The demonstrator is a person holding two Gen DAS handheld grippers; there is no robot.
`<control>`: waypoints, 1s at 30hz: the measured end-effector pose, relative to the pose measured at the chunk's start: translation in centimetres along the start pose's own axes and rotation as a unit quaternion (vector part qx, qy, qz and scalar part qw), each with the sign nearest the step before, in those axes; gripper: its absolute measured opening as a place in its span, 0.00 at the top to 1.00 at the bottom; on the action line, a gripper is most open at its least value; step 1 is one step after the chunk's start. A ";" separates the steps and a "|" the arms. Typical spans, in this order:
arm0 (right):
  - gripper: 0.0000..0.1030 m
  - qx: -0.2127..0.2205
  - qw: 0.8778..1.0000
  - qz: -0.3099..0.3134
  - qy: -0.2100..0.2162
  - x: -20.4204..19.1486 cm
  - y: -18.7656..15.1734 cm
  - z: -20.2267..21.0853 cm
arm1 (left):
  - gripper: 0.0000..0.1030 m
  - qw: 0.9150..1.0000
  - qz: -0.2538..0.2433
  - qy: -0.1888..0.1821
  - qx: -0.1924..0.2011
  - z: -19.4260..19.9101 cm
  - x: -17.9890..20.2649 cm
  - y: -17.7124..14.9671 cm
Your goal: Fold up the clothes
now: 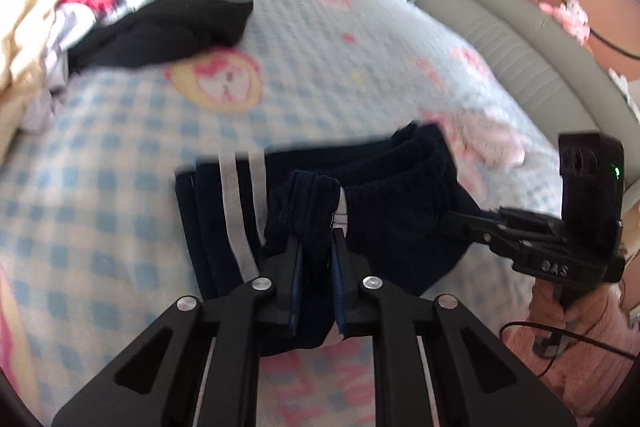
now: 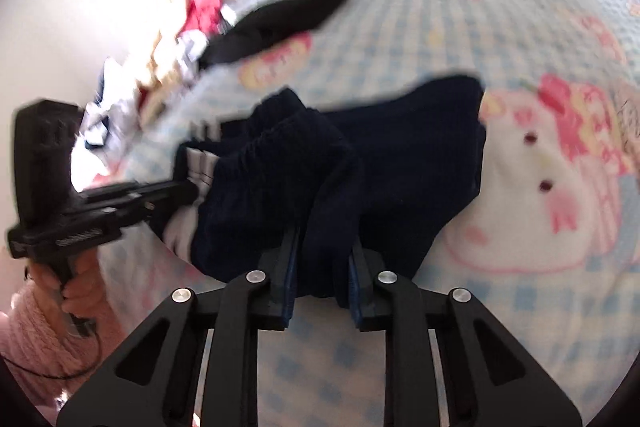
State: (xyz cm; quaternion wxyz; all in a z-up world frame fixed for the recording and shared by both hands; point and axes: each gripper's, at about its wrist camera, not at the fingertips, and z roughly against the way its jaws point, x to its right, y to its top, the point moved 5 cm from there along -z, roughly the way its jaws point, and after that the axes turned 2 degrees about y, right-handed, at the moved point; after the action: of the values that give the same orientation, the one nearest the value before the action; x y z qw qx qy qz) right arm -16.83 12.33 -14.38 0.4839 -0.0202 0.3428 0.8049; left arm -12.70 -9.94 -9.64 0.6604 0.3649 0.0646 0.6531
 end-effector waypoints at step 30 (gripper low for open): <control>0.65 -0.016 0.992 0.035 -0.121 -0.6 -1.8 -1.9 | 0.84 0.994 0.064 0.092 0.016 -0.1 -2.8 -3.0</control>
State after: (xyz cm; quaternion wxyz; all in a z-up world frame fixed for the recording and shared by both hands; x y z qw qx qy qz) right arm -15.64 11.35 -16.58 0.4932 0.0818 0.2694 0.8231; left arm -10.67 -12.13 -12.52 0.6029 0.3167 0.1124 0.7236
